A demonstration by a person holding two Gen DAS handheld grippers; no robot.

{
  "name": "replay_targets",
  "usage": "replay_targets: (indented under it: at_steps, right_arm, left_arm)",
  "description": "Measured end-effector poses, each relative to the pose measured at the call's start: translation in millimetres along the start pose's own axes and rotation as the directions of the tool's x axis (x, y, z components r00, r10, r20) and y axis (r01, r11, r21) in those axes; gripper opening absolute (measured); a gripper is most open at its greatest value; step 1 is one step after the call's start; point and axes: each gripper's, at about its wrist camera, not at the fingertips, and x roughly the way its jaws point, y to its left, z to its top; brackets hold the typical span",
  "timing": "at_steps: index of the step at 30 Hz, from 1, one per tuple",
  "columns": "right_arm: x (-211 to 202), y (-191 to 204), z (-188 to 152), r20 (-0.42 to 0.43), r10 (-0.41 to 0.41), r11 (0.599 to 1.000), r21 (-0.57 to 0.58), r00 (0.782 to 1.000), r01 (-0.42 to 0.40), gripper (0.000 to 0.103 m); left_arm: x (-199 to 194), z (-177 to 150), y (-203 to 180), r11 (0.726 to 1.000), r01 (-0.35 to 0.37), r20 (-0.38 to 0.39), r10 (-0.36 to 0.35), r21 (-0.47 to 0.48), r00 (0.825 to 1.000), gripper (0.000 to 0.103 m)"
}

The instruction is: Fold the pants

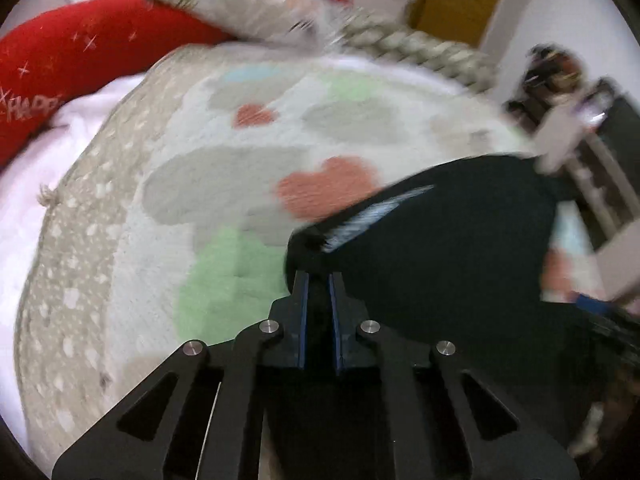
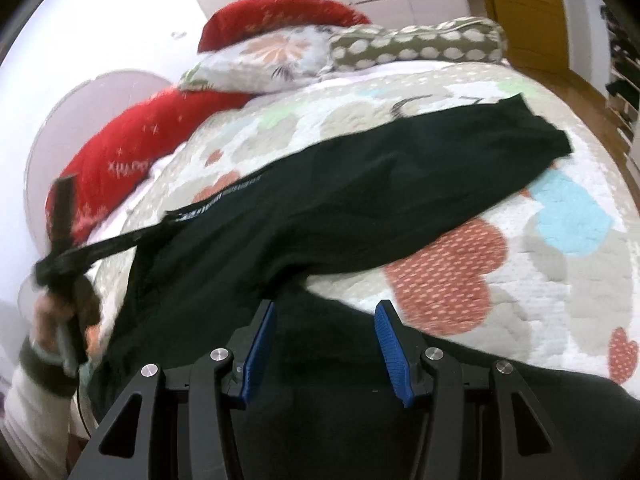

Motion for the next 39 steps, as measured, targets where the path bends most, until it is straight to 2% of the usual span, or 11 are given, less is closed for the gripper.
replay_targets:
  at_steps: [3, 5, 8, 14, 21, 24, 26, 28, 29, 35, 39]
  right_arm:
    - [-18, -10, 4, 0.046, -0.026, 1.0, 0.011, 0.999, 0.026, 0.049]
    - [-31, -19, 7, 0.079, -0.036, 0.999, 0.027, 0.996, 0.034, 0.049]
    - [-46, -40, 10, 0.122, -0.055, 0.995, 0.09, 0.991, 0.044, 0.049]
    - [-45, -88, 25, 0.138, -0.107, 0.972, 0.225, 0.985, 0.074, 0.066]
    - [-19, -137, 61, 0.146, -0.117, 0.938, 0.341, 0.982, 0.062, 0.066]
    - [-1, -143, 81, 0.139, -0.181, 0.936, 0.327, 0.973, 0.128, 0.065]
    - [15, -151, 94, 0.134, -0.186, 0.934, 0.333, 0.973, 0.132, 0.054]
    - [31, -160, 102, 0.105, -0.198, 0.928, 0.34, 0.975, 0.152, 0.018]
    - [32, -160, 102, 0.105, -0.201, 0.93, 0.333, 0.974, 0.156, 0.011]
    - [-51, -137, 66, 0.24, -0.145, 0.963, 0.257, 0.96, 0.081, 0.008]
    - [-129, -122, 2, 0.285, -0.105, 0.973, 0.229, 0.953, 0.039, 0.008]
  left_arm:
    - [-66, -35, -48, 0.98, 0.153, 0.097, -0.167, 0.129, 0.981, 0.007]
    - [-91, -64, -74, 0.956, 0.217, 0.104, -0.241, 0.197, 0.965, 0.007]
    - [-102, -119, -102, 0.93, 0.326, 0.04, -0.337, 0.173, 0.941, 0.007]
    - [-75, -164, -84, 0.96, 0.28, -0.019, -0.281, -0.007, 0.96, 0.007]
    - [-87, -162, -82, 0.968, 0.25, -0.002, -0.25, 0.014, 0.968, 0.007]
    - [-86, -162, -78, 0.971, 0.241, -0.013, -0.24, 0.007, 0.971, 0.007]
    - [-86, -161, -74, 0.971, 0.238, -0.016, -0.238, -0.003, 0.971, 0.007]
    - [-89, -160, -71, 0.973, 0.231, -0.011, -0.231, -0.005, 0.973, 0.007]
    - [-90, -159, -70, 0.974, 0.228, -0.009, -0.228, -0.006, 0.974, 0.007]
    - [-103, -152, -55, 0.974, 0.225, 0.035, -0.224, -0.031, 0.974, 0.007]
    - [-117, -152, -46, 0.976, 0.216, 0.074, -0.213, -0.033, 0.974, 0.007]
